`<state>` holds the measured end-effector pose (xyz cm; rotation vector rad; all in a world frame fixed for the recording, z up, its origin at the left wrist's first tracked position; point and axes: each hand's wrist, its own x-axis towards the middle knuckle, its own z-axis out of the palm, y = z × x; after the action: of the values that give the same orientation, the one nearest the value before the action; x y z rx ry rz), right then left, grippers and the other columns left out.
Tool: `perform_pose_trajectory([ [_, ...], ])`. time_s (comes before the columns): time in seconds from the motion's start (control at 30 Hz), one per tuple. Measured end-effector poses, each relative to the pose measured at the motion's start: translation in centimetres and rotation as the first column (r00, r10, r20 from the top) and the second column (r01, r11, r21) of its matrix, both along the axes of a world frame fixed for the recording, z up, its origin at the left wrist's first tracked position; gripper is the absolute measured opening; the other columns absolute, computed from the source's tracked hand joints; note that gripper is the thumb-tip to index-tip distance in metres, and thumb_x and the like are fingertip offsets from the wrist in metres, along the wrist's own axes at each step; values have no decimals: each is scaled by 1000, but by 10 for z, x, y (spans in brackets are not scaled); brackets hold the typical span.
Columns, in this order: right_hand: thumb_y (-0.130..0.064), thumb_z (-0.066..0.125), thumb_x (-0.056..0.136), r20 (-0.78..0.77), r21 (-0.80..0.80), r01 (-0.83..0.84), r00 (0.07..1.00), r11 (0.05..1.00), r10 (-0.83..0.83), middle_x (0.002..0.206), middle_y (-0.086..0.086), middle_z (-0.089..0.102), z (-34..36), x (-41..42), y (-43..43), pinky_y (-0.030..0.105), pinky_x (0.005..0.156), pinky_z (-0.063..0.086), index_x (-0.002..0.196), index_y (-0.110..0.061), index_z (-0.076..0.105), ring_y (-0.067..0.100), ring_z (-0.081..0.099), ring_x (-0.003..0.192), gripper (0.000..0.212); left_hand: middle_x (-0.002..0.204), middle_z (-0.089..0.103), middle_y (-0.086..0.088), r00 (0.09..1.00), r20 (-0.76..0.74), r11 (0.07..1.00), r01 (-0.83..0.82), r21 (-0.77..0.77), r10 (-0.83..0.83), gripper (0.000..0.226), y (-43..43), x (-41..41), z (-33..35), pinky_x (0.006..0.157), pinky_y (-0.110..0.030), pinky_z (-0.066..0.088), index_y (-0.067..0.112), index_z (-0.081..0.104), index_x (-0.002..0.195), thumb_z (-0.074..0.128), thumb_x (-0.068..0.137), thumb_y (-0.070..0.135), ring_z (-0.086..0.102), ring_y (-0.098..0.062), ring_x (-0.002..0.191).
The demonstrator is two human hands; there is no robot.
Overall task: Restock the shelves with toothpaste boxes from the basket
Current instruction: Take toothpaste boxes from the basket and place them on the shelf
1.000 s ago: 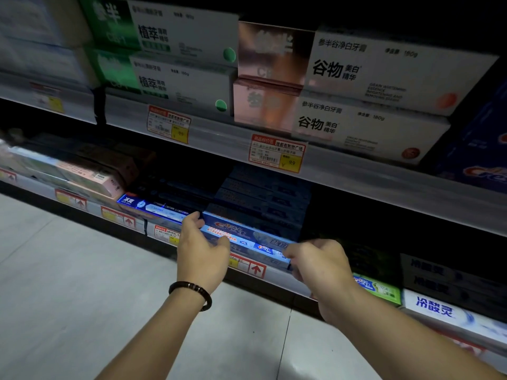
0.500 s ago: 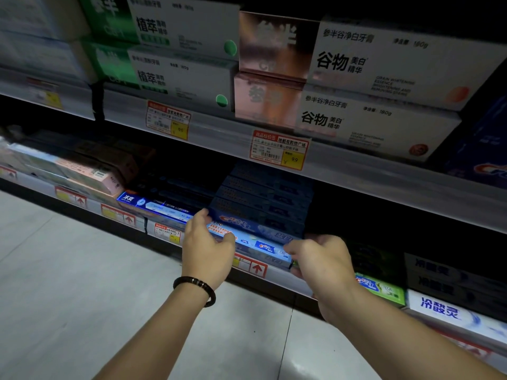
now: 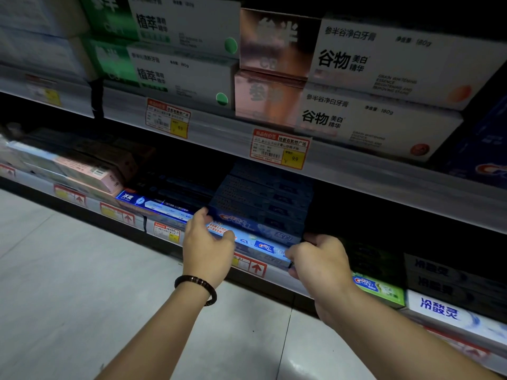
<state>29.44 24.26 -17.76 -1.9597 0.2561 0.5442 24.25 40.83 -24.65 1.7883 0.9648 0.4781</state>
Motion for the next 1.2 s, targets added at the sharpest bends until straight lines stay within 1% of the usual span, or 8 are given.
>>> perform_pose_trajectory([
  [0.2,-13,58,80,4,-15,17,1000,1000,-17,100,4,69,-3,3,0,54,82,65,99,-19,62,27,70,91,20,142,54,6,1000,23,1000,-15,-14,15,72,0,-3,-1,92,-39,60,21,36,157,71,95,11,61,-22,122],
  [0.3,-16,54,74,-1,-15,11,1000,1000,-11,102,5,69,0,3,-2,54,83,64,99,-19,62,30,70,92,26,139,53,8,999,33,1000,-15,-9,15,70,0,-4,3,75,-26,59,22,37,156,70,96,12,63,-22,116],
  [0.43,-8,59,86,-9,-7,-9,1000,1000,9,95,9,69,15,0,-9,58,86,63,85,-20,60,30,71,91,12,125,59,5,999,30,999,-32,-36,33,60,-2,-5,11,81,-38,61,25,45,144,73,93,11,66,-23,107],
  [0.57,-8,63,90,-19,-1,-13,1000,1000,13,95,14,69,27,-3,-20,61,90,61,78,-18,56,36,70,96,18,107,64,1,999,-34,993,35,-111,-39,40,-10,-9,22,68,-23,49,26,51,125,73,94,13,65,-14,93],
  [0.73,-9,69,87,-18,4,-22,1000,1000,22,96,7,67,49,-15,-32,63,91,59,88,-14,65,36,69,100,6,102,67,1,979,-124,976,141,-167,-162,31,-29,-18,43,70,-22,49,25,52,121,71,96,18,66,-12,90],
  [0.8,-7,69,84,-3,6,-28,1000,1000,28,88,7,63,55,-19,-37,67,91,57,97,-2,65,36,70,93,15,101,69,1,970,-152,972,162,-173,-188,31,-34,-19,54,68,-23,49,26,53,121,70,96,21,67,-13,89],
  [1.0,-7,66,85,-20,73,-25,999,997,26,86,7,58,75,-33,-54,68,96,54,103,4,63,25,56,83,21,101,68,1,960,-179,968,187,-164,-216,29,-44,-26,92,74,-34,58,26,53,120,69,96,24,70,-18,88],
  [1.2,-14,71,90,10,115,-56,998,992,55,105,6,74,97,-45,-76,56,95,61,104,-20,72,28,72,101,16,106,69,1,967,-138,967,191,-171,-215,24,-55,-41,136,88,-45,61,28,56,111,72,93,25,71,-22,93],
])
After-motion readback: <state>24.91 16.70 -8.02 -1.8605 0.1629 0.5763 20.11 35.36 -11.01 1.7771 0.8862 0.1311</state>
